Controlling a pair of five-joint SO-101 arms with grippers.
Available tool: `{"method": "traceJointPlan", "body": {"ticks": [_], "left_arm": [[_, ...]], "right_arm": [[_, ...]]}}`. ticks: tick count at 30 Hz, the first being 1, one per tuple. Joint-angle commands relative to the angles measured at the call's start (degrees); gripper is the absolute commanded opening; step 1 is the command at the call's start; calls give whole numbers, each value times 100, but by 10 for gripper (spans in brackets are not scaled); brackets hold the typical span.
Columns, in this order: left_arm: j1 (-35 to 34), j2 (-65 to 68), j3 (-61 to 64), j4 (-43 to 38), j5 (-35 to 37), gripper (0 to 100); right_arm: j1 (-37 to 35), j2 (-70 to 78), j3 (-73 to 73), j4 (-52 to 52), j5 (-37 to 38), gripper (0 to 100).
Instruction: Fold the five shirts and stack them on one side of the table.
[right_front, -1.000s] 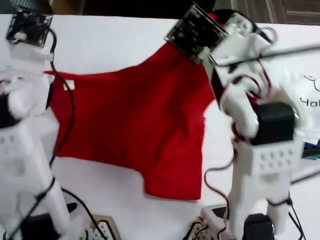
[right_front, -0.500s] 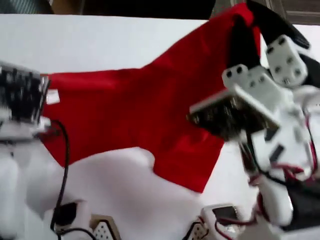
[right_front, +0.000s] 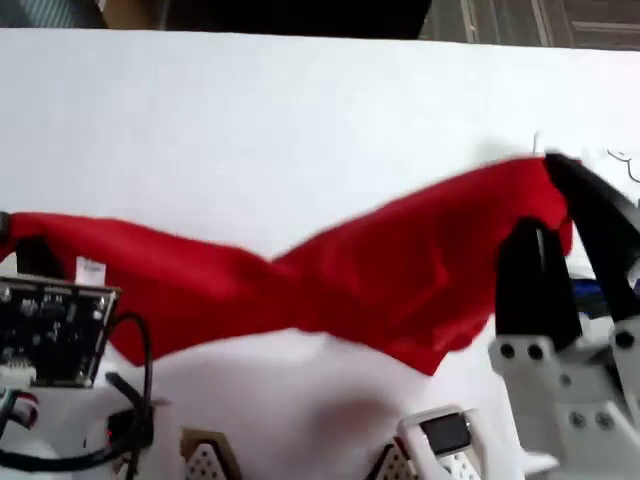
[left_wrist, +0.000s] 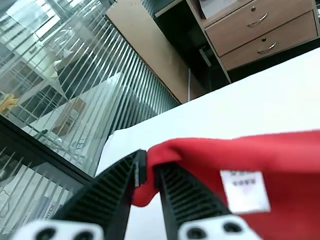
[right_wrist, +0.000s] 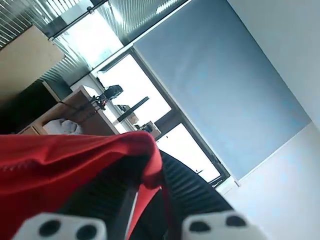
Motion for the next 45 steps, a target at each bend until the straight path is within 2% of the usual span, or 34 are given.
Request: {"method": "traceJointPlan", "body": {"ticks": [1, 6, 13, 25, 31, 37, 45], "left_arm": [[-53, -9, -110, 62, 0, 24], [-18, 167, 277, -9, 9, 24], [-35, 976, 629, -695, 9, 24], [-18, 712, -145, -123, 9, 24], [-35, 492, -119, 62, 440, 24], [-44, -264, 1138, 35, 853, 24], [-53, -1635, 2422, -88, 818, 24]], "right_arm": [[-66, 4, -97, 40, -18, 20], [-75, 743, -79, 31, -431, 20], [-40, 2211, -176, -541, -624, 20], [-92, 1622, -1705, 84, -563, 20], [-611, 1481, -2004, 233, -281, 20], [-769, 1262, -2004, 286, -255, 20], [-927, 884, -2004, 338, -237, 20]]}}
